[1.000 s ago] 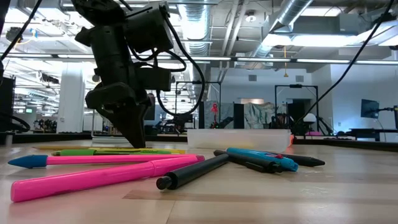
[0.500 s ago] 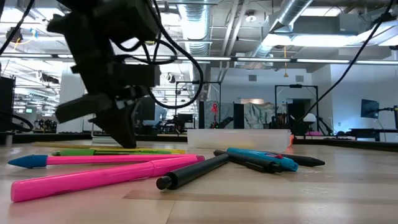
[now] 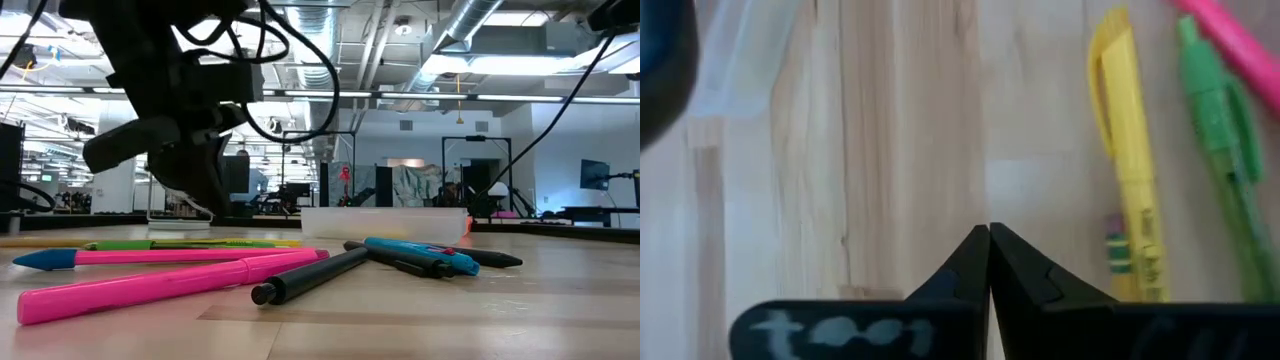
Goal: Pick & place school supplies into a supply box
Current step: Put the yellow pencil into the supply box
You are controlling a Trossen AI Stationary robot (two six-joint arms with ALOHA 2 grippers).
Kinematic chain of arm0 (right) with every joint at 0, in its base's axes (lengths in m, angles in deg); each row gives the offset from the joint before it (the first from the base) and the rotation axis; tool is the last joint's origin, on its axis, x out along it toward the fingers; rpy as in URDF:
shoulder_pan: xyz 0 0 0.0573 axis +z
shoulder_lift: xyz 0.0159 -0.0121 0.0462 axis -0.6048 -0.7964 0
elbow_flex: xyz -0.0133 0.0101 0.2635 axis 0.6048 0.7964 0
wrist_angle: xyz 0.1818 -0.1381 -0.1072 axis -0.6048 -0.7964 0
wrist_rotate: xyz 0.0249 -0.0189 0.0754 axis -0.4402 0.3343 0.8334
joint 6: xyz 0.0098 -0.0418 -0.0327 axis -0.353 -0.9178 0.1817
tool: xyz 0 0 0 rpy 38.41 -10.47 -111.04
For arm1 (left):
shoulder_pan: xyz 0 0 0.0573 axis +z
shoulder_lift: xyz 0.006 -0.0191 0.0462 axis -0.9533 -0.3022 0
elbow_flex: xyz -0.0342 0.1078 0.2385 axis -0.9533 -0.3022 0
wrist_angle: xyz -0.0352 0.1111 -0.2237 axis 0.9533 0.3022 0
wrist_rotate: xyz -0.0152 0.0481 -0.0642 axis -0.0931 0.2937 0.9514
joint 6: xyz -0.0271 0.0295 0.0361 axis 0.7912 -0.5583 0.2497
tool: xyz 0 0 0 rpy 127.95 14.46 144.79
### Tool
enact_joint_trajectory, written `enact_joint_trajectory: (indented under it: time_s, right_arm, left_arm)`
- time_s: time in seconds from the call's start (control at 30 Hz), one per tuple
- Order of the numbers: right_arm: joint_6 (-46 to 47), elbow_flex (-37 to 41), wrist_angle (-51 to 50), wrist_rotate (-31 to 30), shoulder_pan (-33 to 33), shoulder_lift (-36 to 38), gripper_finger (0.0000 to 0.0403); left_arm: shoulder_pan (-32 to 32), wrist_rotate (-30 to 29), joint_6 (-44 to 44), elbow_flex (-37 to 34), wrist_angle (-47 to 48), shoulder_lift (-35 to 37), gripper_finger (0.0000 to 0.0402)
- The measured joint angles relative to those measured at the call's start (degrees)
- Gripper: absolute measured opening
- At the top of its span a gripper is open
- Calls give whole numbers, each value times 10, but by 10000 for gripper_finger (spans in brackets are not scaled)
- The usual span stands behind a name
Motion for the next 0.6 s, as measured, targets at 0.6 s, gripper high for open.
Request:
enact_joint_trajectory:
  time_s: [0.6]
  right_arm:
    - [0,0,7,16,1,0,77]
  left_arm:
    - [40,161,16,1,10,1,102]
